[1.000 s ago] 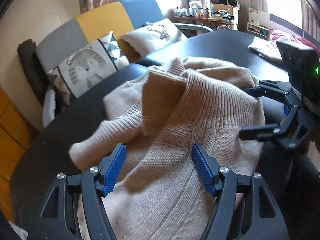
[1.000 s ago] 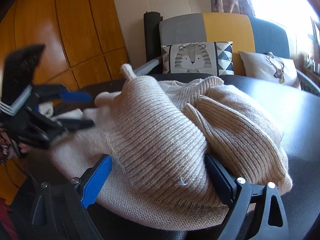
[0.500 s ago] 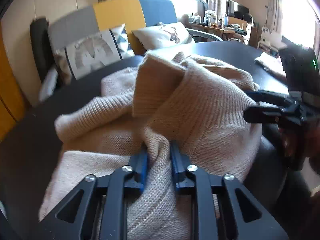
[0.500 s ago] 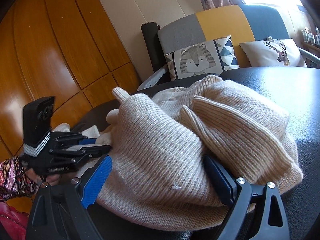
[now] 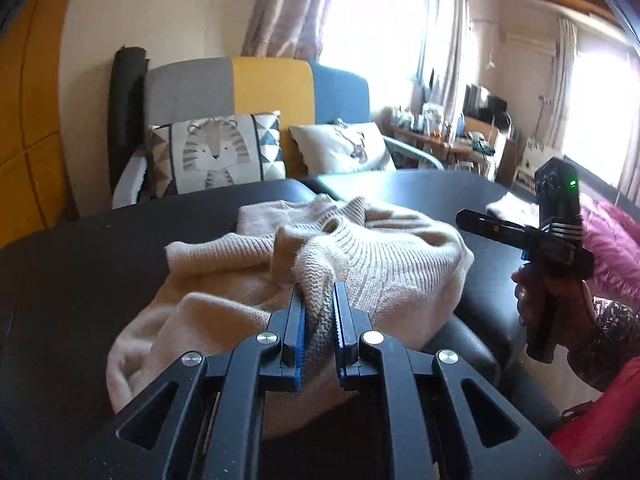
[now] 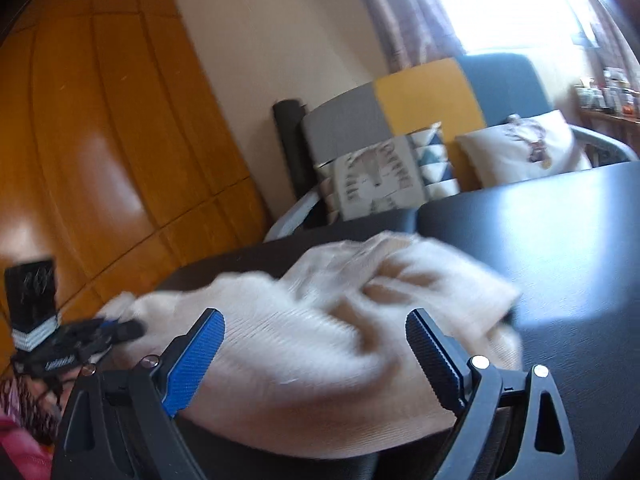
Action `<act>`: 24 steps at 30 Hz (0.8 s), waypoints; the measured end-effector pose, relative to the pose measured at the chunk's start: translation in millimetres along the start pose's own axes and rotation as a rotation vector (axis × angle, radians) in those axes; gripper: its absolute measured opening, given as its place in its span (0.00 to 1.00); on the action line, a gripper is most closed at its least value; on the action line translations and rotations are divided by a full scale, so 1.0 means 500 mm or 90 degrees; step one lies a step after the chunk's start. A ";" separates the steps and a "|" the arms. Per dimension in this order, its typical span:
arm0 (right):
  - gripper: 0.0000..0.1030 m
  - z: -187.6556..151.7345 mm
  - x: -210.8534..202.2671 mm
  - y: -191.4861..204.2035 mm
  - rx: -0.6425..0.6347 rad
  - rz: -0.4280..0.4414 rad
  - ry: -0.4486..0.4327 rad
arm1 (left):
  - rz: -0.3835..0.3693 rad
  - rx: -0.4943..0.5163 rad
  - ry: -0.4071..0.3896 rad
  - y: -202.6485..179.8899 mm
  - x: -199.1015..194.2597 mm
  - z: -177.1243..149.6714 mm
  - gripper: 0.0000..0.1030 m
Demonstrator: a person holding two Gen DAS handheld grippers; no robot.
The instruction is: Fold clothes
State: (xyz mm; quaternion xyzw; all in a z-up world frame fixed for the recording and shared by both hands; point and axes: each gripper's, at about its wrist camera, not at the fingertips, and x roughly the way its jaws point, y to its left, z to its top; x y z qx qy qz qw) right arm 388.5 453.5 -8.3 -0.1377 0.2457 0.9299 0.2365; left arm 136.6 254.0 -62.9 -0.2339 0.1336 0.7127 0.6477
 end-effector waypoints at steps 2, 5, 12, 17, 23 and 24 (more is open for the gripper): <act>0.89 0.014 0.004 -0.024 0.024 -0.016 0.022 | 0.005 -0.019 -0.021 0.012 -0.024 0.001 0.11; 0.65 0.022 0.020 -0.062 0.066 -0.012 0.081 | 0.016 -0.033 -0.041 0.032 -0.048 0.004 0.11; 0.66 -0.022 0.013 -0.046 -0.015 0.044 0.178 | 0.050 -0.059 -0.031 0.078 -0.062 -0.016 0.11; 0.67 -0.078 0.016 -0.014 -0.114 0.056 0.253 | 0.061 -0.043 0.016 0.082 -0.040 -0.047 0.12; 0.43 -0.121 0.048 0.018 -0.172 -0.012 0.246 | 0.078 0.080 0.079 0.026 -0.007 -0.083 0.22; 0.37 -0.120 0.053 0.020 -0.165 -0.018 0.241 | 0.078 0.100 0.084 0.016 -0.006 -0.087 0.26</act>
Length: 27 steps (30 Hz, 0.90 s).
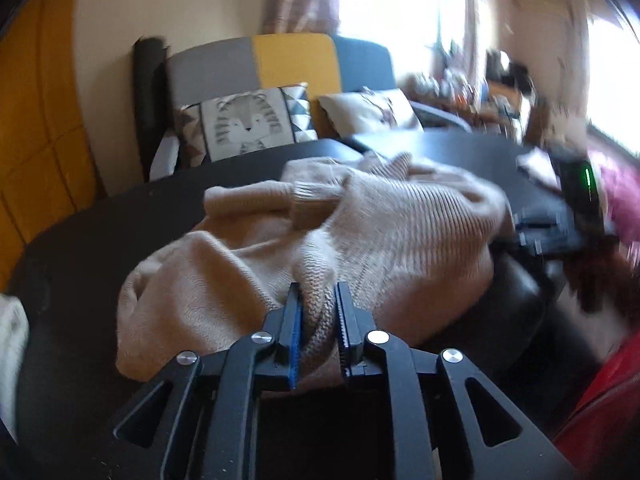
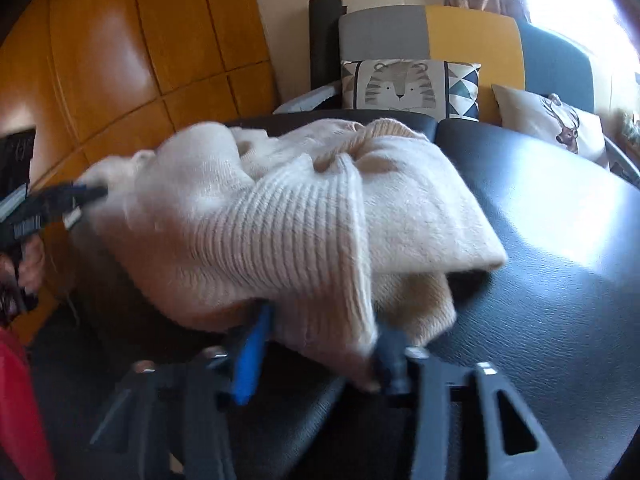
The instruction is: Fold clothes
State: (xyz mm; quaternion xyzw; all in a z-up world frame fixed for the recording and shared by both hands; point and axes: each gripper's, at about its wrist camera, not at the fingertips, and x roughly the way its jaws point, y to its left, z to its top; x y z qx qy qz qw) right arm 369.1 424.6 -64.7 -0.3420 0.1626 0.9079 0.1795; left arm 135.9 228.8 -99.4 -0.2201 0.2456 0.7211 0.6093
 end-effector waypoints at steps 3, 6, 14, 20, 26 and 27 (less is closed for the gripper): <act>0.25 0.015 0.009 0.002 0.024 -0.005 -0.009 | -0.004 0.051 0.005 -0.024 0.001 -0.005 0.40; 0.24 0.016 0.011 -0.005 0.046 0.006 -0.009 | -0.012 0.067 0.026 -0.029 0.014 -0.007 0.43; 0.35 0.006 0.003 -0.011 0.035 0.024 0.002 | 0.029 0.097 0.063 -0.034 0.058 0.006 0.19; 0.37 0.004 0.007 0.003 0.006 -0.001 -0.002 | 0.090 0.144 0.044 -0.062 0.057 -0.002 0.14; 0.09 0.031 -0.008 0.034 0.016 -0.077 -0.038 | 0.197 0.153 -0.078 -0.078 -0.019 0.031 0.13; 0.08 0.040 -0.015 0.040 0.024 -0.083 -0.053 | 0.210 0.141 -0.105 -0.074 -0.039 0.046 0.13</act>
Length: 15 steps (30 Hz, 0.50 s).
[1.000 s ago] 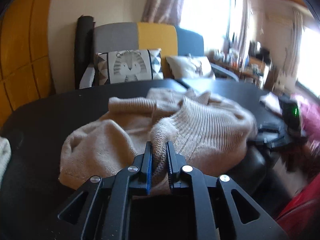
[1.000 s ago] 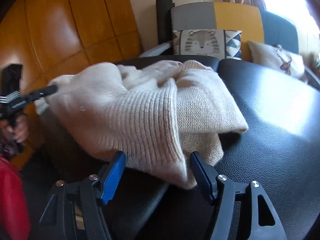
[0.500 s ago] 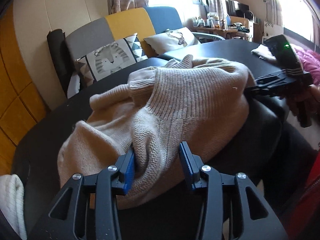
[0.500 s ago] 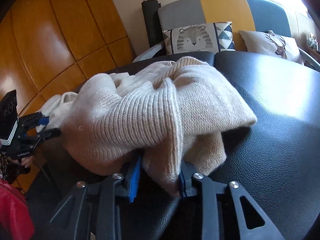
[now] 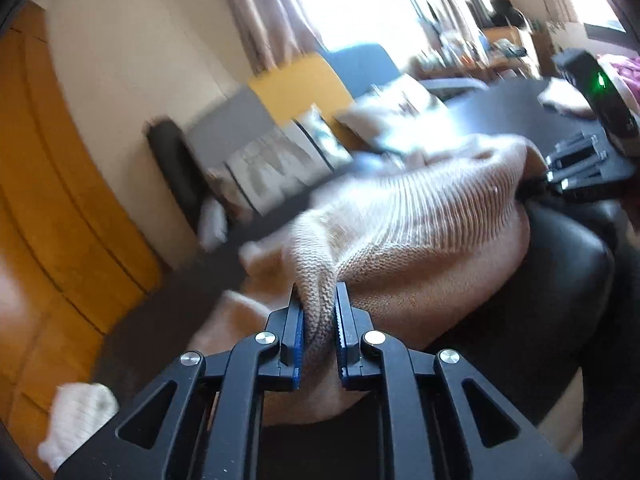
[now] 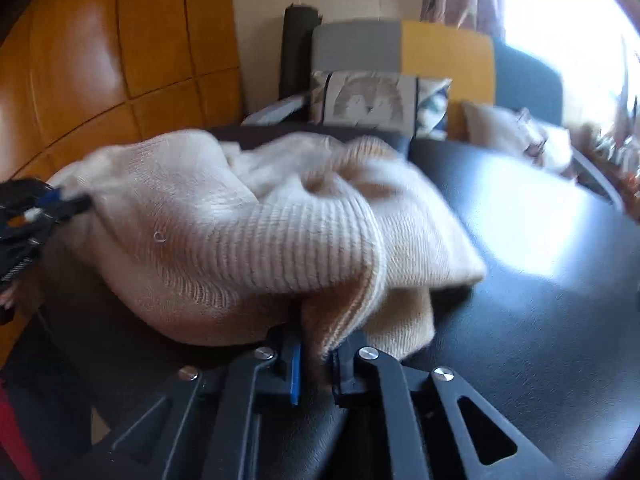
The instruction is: Fold clothes
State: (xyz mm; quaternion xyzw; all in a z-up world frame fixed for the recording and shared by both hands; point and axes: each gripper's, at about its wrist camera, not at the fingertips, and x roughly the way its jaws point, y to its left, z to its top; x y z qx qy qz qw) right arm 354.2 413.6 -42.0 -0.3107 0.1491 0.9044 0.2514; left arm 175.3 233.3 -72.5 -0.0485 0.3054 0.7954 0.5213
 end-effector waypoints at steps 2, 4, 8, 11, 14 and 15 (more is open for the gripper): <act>0.08 0.019 -0.014 0.011 0.017 -0.014 -0.028 | 0.019 -0.036 -0.041 0.032 -0.024 0.033 0.13; 0.08 0.058 -0.043 -0.008 0.089 0.041 -0.083 | 0.021 -0.075 -0.073 0.069 -0.041 0.065 0.13; 0.08 0.155 -0.081 -0.041 0.174 0.179 -0.155 | 0.012 -0.126 -0.125 0.127 -0.067 0.121 0.13; 0.08 0.222 -0.082 -0.054 0.223 0.307 -0.163 | 0.011 -0.151 -0.163 0.157 -0.090 0.160 0.13; 0.08 0.266 -0.077 -0.066 0.287 0.426 -0.173 | 0.015 -0.166 -0.203 0.186 -0.116 0.198 0.13; 0.08 0.279 -0.075 -0.070 0.310 0.467 -0.176 | 0.015 -0.170 -0.216 0.195 -0.124 0.211 0.13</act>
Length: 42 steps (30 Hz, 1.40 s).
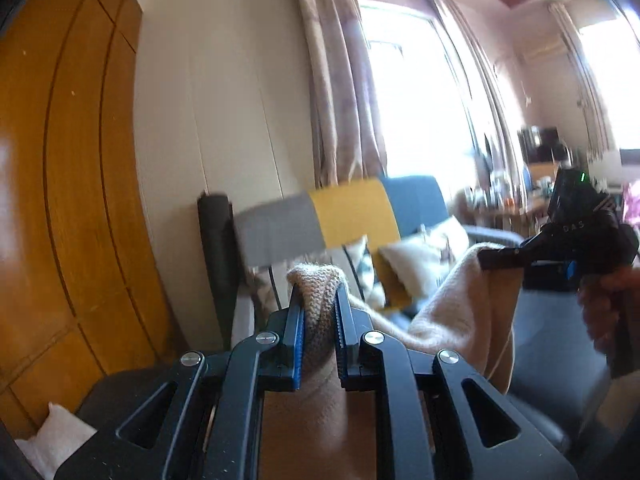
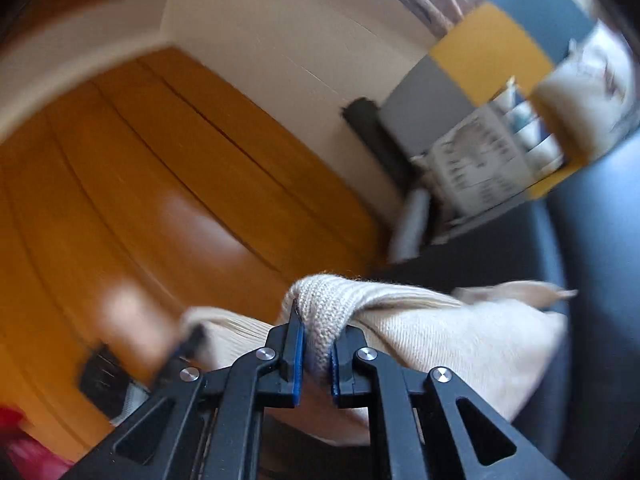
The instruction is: Fold clothes
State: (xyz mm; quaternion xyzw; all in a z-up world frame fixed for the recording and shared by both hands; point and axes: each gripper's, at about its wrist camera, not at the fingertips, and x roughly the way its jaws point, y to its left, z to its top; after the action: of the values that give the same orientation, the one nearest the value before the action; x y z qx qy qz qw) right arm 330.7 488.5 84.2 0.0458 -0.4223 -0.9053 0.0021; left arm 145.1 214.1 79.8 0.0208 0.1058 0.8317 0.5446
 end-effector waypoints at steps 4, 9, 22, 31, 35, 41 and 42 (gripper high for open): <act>0.08 0.051 0.005 0.013 0.077 0.106 -0.042 | -0.004 -0.015 -0.052 0.021 -0.014 0.072 0.13; 0.07 0.135 -0.010 0.081 0.074 0.177 -0.091 | -0.012 -0.035 -0.113 0.046 -0.041 0.168 0.13; 0.06 0.272 -0.160 0.322 -0.101 0.198 -0.200 | -0.015 -0.123 -0.230 0.107 -0.134 0.325 0.13; 0.06 0.247 -0.266 0.470 -0.195 0.263 -0.281 | 0.026 -0.163 -0.336 0.096 -0.272 0.384 0.13; 0.06 0.230 -0.303 0.544 -0.258 0.289 -0.329 | 0.112 -0.229 -0.442 0.103 -0.369 0.390 0.13; 0.06 0.211 -0.271 0.555 -0.285 0.274 -0.325 | 0.120 -0.232 -0.413 0.103 -0.347 0.340 0.13; 0.06 0.211 -0.243 0.537 -0.271 0.265 -0.308 | 0.108 -0.225 -0.370 0.102 -0.314 0.324 0.13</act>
State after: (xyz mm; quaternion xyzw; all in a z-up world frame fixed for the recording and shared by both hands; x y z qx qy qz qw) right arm 433.4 401.7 367.1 -0.2570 -0.2132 -0.9378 0.0955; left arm 187.0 76.4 260.9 0.1708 -0.2015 0.8387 0.4762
